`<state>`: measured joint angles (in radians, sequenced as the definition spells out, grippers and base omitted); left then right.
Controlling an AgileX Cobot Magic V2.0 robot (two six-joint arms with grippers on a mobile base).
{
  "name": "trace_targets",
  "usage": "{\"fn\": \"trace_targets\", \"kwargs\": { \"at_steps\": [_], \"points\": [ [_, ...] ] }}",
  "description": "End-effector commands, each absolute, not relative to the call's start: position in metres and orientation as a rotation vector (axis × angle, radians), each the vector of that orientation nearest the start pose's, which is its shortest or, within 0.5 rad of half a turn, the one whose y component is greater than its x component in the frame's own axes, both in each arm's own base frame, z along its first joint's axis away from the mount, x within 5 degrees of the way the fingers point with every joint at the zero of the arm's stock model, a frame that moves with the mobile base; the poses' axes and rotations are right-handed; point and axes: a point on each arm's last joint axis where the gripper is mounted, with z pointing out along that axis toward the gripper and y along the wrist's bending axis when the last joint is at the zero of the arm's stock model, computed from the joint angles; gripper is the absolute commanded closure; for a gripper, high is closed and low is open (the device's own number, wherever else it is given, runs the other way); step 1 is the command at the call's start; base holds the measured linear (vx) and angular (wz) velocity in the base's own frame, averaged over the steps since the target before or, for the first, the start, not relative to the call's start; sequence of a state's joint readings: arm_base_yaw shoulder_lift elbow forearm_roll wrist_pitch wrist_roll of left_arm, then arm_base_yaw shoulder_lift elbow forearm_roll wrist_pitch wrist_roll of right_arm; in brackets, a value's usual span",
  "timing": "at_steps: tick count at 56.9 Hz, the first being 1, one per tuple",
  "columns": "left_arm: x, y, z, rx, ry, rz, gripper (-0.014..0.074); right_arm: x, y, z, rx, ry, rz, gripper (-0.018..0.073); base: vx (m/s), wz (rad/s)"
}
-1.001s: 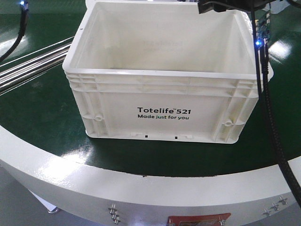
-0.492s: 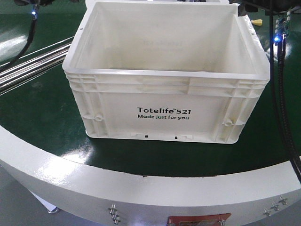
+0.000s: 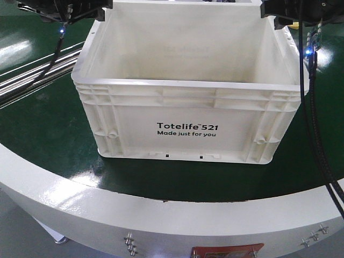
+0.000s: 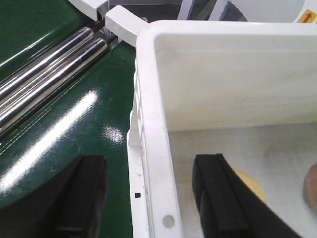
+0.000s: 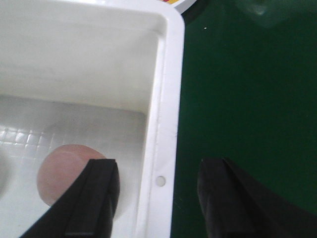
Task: Place moving items into box and shelve
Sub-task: 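Move both grippers to the tote's side rims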
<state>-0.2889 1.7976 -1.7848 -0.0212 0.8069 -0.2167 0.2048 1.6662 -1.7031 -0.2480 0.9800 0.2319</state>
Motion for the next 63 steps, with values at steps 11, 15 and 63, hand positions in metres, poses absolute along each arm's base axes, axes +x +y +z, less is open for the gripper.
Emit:
{"fn": "trace_targets", "kwargs": {
  "at_steps": [11,15,63],
  "points": [
    [0.401,-0.122,0.388,0.090,2.205,-0.307,0.0108,0.374,0.055,0.398,-0.034,2.304,-0.134,0.0134,0.00,0.00],
    [0.401,-0.122,0.387,0.092,2.206,-0.305,0.0108,0.378,0.056,0.389,-0.031,2.343,-0.136,0.0134,0.00,0.00],
    [0.402,-0.121,0.381,0.112,2.241,-0.262,0.0108,0.386,0.057,0.366,0.020,2.451,-0.154,0.0134,0.00,0.00]
  ]
}}
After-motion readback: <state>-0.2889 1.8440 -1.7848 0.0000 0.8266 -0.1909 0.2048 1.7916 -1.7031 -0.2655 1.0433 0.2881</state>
